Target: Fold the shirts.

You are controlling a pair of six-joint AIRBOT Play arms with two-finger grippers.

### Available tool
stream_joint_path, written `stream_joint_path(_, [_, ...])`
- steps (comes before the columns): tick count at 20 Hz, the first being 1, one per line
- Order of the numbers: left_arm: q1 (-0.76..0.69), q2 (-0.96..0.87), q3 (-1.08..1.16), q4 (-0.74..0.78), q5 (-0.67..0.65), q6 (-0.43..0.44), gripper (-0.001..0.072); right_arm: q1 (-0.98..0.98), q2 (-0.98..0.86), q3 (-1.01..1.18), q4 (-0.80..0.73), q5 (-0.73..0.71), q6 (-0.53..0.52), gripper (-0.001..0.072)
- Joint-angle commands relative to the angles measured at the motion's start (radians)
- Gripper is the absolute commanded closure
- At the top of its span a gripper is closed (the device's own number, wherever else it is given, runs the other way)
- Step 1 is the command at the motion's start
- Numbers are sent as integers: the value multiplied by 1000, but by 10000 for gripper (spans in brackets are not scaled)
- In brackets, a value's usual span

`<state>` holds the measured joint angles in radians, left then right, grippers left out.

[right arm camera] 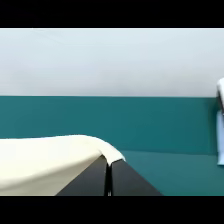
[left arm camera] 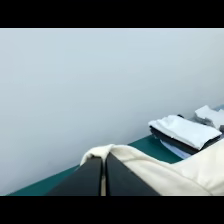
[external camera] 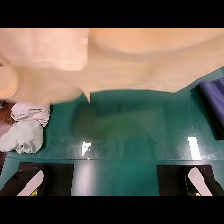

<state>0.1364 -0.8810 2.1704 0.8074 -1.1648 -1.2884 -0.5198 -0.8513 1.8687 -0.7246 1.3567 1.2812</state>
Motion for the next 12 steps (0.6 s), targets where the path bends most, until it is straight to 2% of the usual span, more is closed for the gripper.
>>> stream_joint_path(1, [1,-1,92,-71,-3,-21,686,0,-13,183,-168,93,68,695])
stream_joint_path(3, [1,-2,31,-27,-13,-23,686,0,-56,252,-194,183,94,696])
stream_joint_path(5, [1,-3,-124,12,-26,-25,686,0,-104,235,-191,228,118,696])
stream_joint_path(8, [0,-70,-395,25,-79,-25,685,8,-182,64,-194,273,129,696])
stream_joint_path(12, [0,-270,-603,24,-135,-20,685,129,-354,-153,-253,284,129,696])
